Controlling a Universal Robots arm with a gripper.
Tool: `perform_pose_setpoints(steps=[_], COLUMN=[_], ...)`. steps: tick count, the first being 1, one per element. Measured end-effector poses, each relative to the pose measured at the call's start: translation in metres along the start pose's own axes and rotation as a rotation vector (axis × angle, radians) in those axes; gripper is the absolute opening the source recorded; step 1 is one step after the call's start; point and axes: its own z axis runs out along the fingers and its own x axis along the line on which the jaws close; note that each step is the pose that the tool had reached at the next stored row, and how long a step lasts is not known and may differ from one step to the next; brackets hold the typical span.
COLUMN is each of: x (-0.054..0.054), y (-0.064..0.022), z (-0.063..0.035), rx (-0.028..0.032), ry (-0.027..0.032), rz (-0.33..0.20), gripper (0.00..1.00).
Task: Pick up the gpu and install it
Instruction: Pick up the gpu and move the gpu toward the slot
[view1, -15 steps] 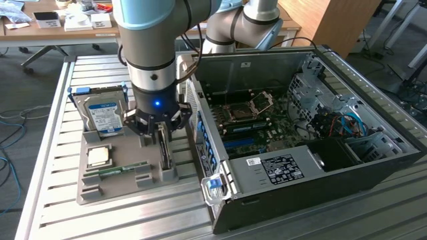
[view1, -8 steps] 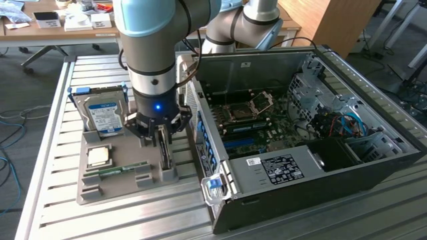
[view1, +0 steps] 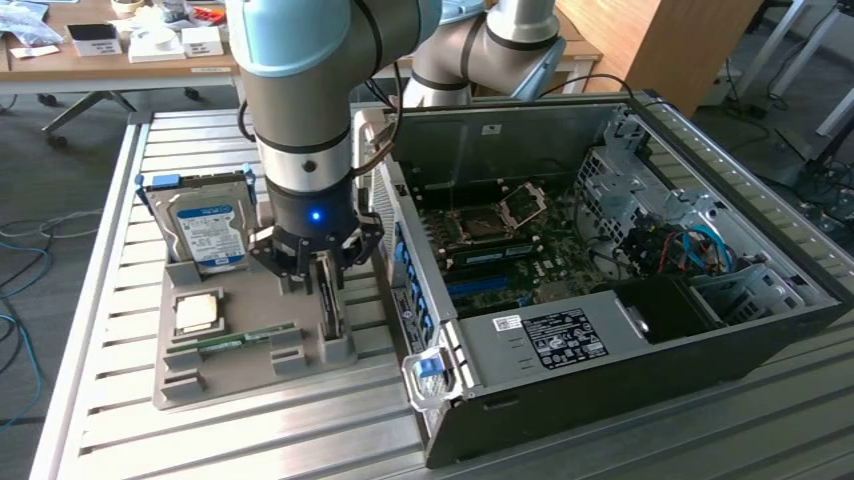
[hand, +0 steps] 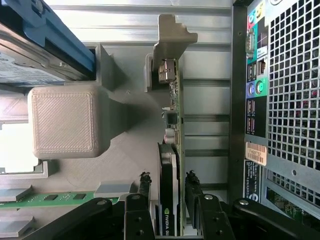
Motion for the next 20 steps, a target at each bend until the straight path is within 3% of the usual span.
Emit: perform_pose_setpoints(steps=[20], x=[-0.0002], y=[0.0035], z=[0.0023], rx=[0.0017], ry=[-0.0017], rz=[0.041], gripper=[0.42])
